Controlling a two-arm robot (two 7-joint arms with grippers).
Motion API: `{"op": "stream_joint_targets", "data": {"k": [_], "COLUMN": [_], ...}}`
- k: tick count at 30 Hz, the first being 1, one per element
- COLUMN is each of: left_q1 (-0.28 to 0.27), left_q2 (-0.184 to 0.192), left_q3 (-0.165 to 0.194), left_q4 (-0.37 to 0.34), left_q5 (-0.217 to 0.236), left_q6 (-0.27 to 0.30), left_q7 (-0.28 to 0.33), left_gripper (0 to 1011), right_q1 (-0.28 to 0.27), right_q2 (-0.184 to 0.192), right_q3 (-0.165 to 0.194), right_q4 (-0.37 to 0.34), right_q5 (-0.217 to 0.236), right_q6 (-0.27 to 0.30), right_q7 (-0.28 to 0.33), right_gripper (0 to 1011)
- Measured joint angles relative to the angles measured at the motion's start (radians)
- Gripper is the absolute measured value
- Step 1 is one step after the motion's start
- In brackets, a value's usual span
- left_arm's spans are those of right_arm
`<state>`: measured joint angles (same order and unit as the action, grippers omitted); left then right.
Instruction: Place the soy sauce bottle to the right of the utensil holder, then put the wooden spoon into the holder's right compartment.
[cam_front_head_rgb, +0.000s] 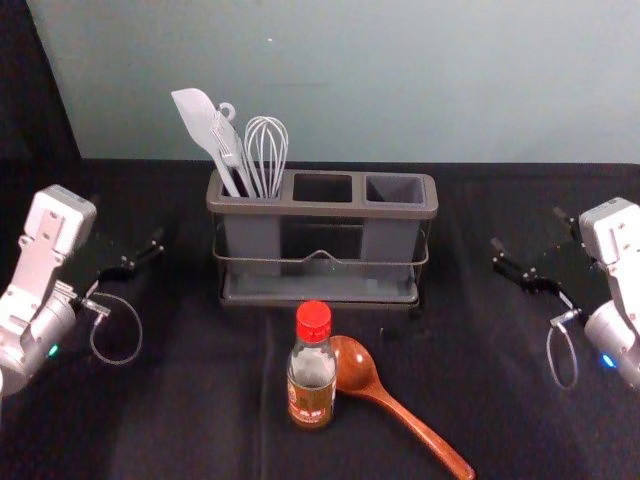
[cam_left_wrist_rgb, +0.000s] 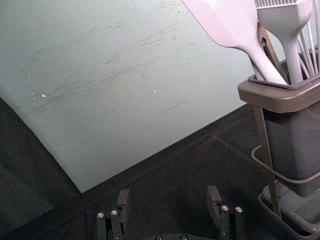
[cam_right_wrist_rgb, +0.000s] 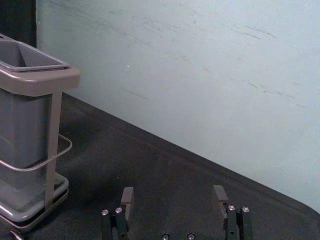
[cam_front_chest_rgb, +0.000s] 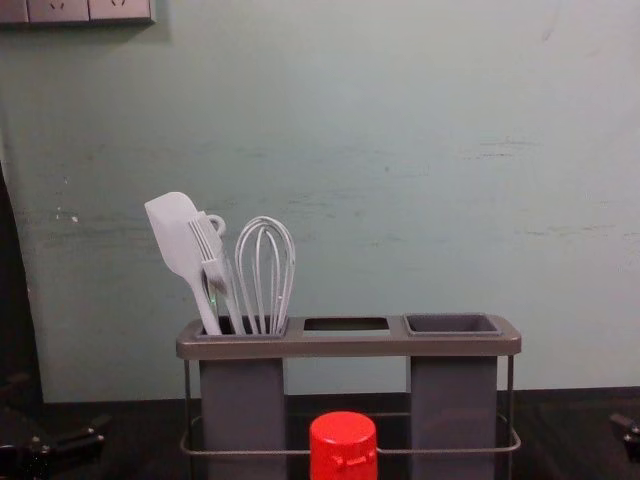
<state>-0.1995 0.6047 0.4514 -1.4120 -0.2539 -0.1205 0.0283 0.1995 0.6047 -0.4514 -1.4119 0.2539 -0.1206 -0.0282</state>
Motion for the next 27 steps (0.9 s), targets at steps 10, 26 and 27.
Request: {"op": "stream_joint_targets", "data": {"k": [10,26,27], "left_q1": [0.0,0.0,0.0], "left_q2": [0.0,0.0,0.0], "left_q3": [0.0,0.0,0.0], "left_q4": [0.0,0.0,0.0], "left_q5": [0.0,0.0,0.0], "left_q6": [0.0,0.0,0.0], "left_q7": [0.0,0.0,0.0], "left_gripper": [1000,1000,1000], "right_q1": [0.0,0.0,0.0], "right_q2": [0.0,0.0,0.0], "right_q3": [0.0,0.0,0.0], "right_q4": [0.0,0.0,0.0], "right_q5": [0.0,0.0,0.0], "right_q6": [0.0,0.0,0.0], "right_q7": [0.0,0.0,0.0], "right_gripper": [1002,1002,1002]}}
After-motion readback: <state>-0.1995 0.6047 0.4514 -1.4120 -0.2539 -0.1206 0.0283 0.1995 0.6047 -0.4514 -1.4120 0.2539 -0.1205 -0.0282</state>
